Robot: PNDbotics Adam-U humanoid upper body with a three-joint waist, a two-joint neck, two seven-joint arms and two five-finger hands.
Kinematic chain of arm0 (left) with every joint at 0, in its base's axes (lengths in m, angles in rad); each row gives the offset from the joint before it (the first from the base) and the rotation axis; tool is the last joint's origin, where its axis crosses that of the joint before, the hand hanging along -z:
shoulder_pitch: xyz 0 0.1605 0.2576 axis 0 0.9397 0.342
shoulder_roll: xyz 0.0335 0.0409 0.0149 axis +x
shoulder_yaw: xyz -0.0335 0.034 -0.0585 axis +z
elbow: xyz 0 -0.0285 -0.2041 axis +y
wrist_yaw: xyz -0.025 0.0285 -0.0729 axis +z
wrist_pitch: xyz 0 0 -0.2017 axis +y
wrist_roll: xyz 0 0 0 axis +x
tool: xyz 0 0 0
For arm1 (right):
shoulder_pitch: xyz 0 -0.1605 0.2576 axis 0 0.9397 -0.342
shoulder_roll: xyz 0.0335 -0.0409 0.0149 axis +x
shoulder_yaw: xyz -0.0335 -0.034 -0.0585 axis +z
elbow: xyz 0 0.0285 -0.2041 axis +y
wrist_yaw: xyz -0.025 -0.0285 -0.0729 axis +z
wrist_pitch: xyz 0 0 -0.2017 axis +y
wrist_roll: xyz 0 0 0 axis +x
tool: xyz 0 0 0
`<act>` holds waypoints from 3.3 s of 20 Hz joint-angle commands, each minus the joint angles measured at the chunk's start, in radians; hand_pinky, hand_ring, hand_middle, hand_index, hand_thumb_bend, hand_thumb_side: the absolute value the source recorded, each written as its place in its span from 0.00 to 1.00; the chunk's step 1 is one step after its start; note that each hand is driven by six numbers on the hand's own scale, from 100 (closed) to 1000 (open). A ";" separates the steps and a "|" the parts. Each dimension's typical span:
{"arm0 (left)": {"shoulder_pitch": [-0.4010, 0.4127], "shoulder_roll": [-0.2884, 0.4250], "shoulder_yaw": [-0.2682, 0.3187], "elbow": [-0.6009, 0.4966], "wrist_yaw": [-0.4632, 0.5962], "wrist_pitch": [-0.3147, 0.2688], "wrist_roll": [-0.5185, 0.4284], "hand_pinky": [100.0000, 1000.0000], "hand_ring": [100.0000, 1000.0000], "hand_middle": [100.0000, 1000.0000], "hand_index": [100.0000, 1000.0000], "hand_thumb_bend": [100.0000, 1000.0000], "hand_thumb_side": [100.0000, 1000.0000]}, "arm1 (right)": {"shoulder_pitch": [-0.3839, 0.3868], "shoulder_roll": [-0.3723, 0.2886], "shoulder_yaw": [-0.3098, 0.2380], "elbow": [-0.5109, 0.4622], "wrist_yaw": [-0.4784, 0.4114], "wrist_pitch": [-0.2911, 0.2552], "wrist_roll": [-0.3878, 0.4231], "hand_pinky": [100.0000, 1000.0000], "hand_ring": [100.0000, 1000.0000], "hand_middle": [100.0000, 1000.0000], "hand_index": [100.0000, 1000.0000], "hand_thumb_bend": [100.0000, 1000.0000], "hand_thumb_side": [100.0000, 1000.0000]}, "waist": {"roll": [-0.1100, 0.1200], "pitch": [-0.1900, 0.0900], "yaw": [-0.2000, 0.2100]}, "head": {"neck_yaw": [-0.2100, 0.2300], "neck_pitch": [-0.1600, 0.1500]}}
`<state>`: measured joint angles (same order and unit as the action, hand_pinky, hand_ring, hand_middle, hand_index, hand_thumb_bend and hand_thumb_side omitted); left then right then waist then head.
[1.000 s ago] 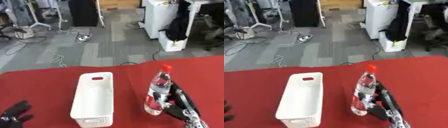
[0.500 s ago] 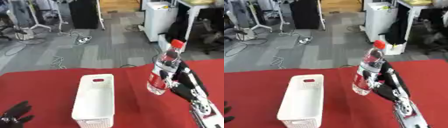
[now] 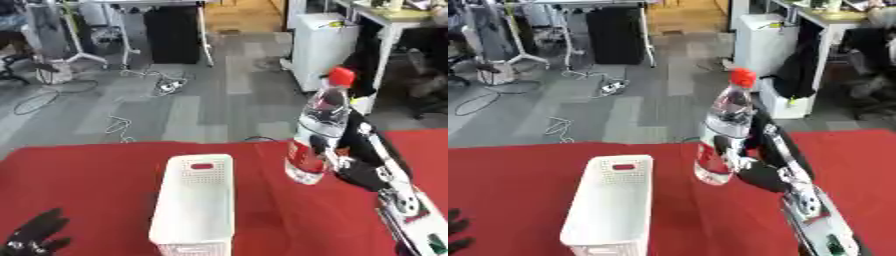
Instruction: Pick up objects on the table and place them in the box.
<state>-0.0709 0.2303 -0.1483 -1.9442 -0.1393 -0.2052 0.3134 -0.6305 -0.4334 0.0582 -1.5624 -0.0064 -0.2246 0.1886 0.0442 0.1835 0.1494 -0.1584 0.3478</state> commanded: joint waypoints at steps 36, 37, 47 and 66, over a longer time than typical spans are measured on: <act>-0.025 0.038 -0.042 0.001 0.036 -0.019 -0.049 0.69 0.82 0.79 0.82 0.24 0.84 | -0.267 0.003 0.127 0.331 0.364 -0.247 0.038 0.00 0.09 0.29 0.75 0.06 0.26 | -0.099 -0.036 0.133 | 0.217 -0.175; -0.026 0.038 -0.042 0.001 0.036 -0.020 -0.050 0.69 0.82 0.79 0.82 0.26 0.82 | -0.268 0.004 0.126 0.336 0.372 -0.249 0.035 0.00 0.09 0.29 0.75 0.05 0.28 | -0.102 -0.036 0.137 | 0.225 -0.181; -0.036 0.037 -0.048 0.002 0.040 -0.024 -0.057 0.69 0.82 0.79 0.82 0.26 0.82 | -0.273 0.012 0.112 0.360 0.439 -0.265 -0.009 0.12 0.24 0.35 0.75 0.05 0.35 | -0.120 -0.031 0.168 | 0.222 -0.200; -0.035 0.037 -0.043 0.003 0.038 -0.026 -0.058 0.69 0.82 0.79 0.82 0.26 0.82 | -0.241 -0.011 0.110 0.303 0.402 -0.282 0.010 0.65 0.84 0.94 0.95 0.08 0.56 | -0.115 -0.029 0.151 | 0.214 -0.199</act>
<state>-0.0987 0.2550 -0.1960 -1.9285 -0.0986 -0.2274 0.2563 -0.8634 -0.4142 0.1800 -1.2380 0.4041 -0.5082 0.1959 -0.0798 0.1703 0.3025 0.0619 0.1561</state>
